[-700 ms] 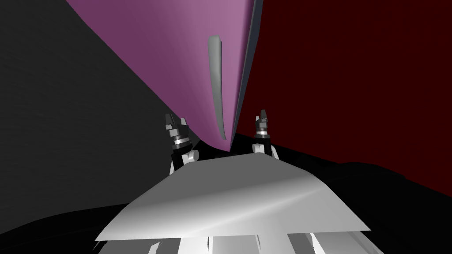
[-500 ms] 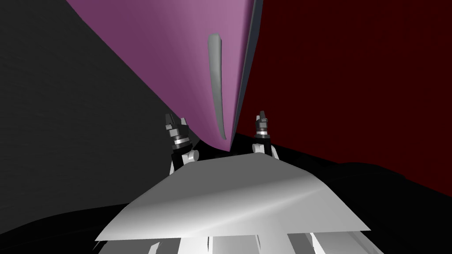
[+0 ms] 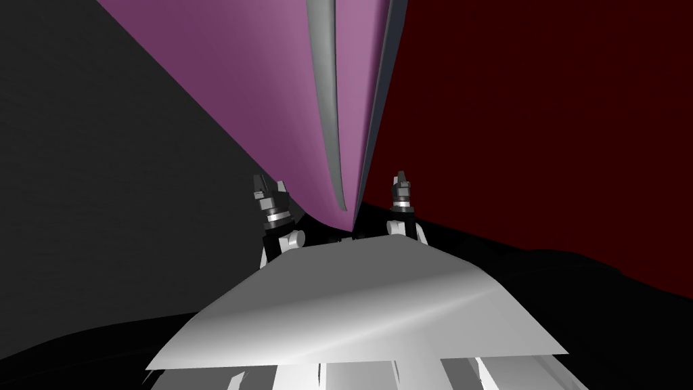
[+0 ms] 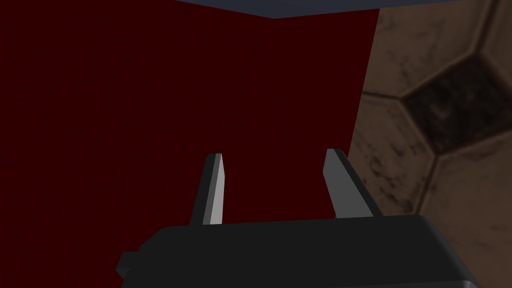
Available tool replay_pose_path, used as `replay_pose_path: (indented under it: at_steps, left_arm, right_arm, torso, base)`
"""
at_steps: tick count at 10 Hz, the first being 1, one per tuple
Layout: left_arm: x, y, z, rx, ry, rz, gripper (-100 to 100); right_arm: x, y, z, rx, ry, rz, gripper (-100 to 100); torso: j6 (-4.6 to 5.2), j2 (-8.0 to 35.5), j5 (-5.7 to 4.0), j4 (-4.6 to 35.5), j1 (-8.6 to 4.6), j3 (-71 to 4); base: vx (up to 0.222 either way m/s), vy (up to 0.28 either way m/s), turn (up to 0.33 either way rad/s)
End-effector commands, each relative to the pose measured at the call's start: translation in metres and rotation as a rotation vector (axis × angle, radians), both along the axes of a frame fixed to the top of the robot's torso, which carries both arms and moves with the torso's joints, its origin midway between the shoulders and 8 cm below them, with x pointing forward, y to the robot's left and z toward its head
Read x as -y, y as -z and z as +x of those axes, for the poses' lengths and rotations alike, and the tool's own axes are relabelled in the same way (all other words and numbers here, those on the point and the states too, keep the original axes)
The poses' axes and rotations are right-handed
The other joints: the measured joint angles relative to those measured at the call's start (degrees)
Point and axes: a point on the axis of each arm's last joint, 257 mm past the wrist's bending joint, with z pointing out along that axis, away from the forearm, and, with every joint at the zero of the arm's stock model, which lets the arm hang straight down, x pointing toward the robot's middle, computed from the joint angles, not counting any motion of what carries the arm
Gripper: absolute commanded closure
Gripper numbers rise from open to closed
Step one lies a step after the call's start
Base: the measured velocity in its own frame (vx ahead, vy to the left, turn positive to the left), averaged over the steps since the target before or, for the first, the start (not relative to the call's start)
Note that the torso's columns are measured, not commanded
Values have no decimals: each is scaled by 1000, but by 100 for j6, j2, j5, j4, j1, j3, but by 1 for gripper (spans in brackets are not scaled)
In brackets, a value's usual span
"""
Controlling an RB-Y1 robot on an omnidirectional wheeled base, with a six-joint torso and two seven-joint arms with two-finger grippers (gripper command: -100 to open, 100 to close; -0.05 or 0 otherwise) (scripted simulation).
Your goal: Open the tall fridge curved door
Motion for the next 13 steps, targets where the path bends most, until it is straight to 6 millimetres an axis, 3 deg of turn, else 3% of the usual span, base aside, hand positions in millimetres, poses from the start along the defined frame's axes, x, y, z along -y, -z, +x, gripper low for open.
replay_pose_path:
  at_steps: [1, 2, 3, 5, 13]
  left_arm:
    - [0, 0, 0, 0, 0, 0, 0]
    - [0, 0, 0, 0, 0, 0, 0]
    - [3, 3, 2, -9, 11, 35, -100]
    - [6, 10, 5, -24, 21, 84, -100]
    - [-3, 63, 26, -103, -4, 242, -100]
  right_arm:
    - [0, 0, 0, 0, 0, 0, 0]
    - [0, 0, 0, 0, 0, 0, 0]
    - [0, 0, 0, 0, 0, 0, 0]
    - [0, 0, 0, -1, 0, 0, 0]
    - [0, 0, 0, -1, 0, 0, 0]
  torso:
    - [0, 423, 0, 423, 0, -846]
    - [0, 846, 0, 846, 0, -1691]
    - [0, 1269, 0, 1269, 0, -2538]
    - [0, 1516, -1, 1514, -5, -3044]
    - [0, 1534, 0, 1536, 1, -3077]
  base:
    - [0, 0, 0]
    - [0, 0, 0]
    - [8, -13, 11]
    - [3, -33, 17]
    - [10, -70, 30]
